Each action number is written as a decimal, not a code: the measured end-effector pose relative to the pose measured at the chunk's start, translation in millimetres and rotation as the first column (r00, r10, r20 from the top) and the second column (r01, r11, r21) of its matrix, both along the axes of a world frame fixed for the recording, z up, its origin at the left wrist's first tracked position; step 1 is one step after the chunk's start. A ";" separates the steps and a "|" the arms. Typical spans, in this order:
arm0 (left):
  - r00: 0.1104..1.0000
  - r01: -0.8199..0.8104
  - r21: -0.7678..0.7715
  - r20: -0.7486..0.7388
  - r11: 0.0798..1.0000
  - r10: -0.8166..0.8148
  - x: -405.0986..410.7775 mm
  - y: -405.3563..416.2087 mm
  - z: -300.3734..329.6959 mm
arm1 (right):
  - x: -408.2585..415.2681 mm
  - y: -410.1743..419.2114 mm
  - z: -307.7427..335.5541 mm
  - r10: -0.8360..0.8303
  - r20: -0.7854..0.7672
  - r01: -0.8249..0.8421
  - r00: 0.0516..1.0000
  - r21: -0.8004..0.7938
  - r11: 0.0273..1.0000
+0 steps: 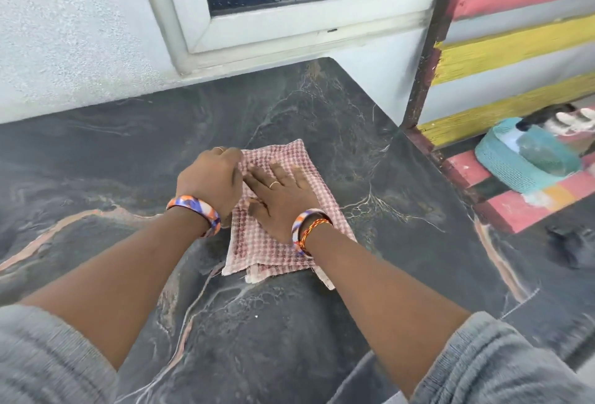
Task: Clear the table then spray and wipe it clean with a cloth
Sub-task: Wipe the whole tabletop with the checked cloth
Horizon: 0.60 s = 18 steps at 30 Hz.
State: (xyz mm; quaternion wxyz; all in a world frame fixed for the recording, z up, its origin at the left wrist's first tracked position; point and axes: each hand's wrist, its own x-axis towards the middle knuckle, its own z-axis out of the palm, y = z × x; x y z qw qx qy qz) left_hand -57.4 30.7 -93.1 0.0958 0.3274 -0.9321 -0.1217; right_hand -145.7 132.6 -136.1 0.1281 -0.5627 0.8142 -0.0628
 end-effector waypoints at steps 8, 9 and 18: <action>0.975 0.221 0.081 -0.029 0.972 -0.219 -15.3 57.5 2.0 | -73.8 107.9 -4.9 -0.564 -0.019 0.564 0.826 0.048 0.824; 0.974 0.228 0.093 -0.023 0.969 -0.227 -15.7 66.1 2.2 | -78.2 125.3 -5.4 -0.630 -0.022 0.631 0.776 0.054 0.774; 0.954 0.297 0.062 -0.062 0.953 -0.294 19.3 119.0 10.9 | -60.9 237.8 -3.7 -0.847 -0.067 0.849 0.528 0.060 0.525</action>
